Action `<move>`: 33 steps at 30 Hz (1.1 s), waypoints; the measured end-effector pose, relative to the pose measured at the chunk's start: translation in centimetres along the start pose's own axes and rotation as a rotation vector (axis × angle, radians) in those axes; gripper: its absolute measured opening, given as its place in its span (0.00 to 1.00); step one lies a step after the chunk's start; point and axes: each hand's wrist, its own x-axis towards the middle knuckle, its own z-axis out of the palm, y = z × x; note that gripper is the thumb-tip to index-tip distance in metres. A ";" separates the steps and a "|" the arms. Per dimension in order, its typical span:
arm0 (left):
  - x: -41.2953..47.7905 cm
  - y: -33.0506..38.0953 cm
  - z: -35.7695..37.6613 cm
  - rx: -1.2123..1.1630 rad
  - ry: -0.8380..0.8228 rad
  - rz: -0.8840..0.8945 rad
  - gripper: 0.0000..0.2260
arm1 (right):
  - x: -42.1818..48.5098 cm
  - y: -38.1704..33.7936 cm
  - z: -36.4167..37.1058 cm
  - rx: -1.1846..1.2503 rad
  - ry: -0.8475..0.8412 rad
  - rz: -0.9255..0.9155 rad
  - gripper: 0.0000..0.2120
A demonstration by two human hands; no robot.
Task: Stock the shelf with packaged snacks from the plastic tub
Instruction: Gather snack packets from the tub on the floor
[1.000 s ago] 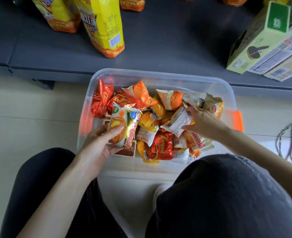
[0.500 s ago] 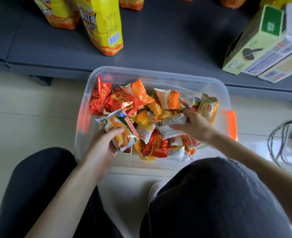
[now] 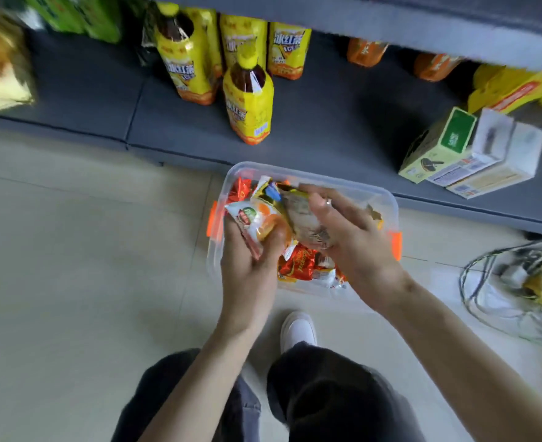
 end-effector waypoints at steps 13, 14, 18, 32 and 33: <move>-11.2 26.7 -4.2 0.030 -0.231 0.106 0.11 | -17.4 -22.1 4.7 0.228 -0.277 0.046 0.40; -12.1 29.0 -4.4 0.025 -0.259 0.102 0.11 | -18.8 -23.9 5.0 0.218 -0.280 0.043 0.41; -15.4 37.5 -5.0 -0.061 -0.347 0.068 0.16 | -24.3 -31.0 6.3 0.139 -0.182 0.018 0.31; -21.7 53.5 -2.3 -0.136 -0.208 0.051 0.15 | -35.8 -45.3 6.2 0.427 0.210 -0.037 0.08; -21.9 54.2 -1.7 -0.131 -0.212 0.067 0.17 | -36.3 -45.8 5.6 0.449 0.210 -0.049 0.10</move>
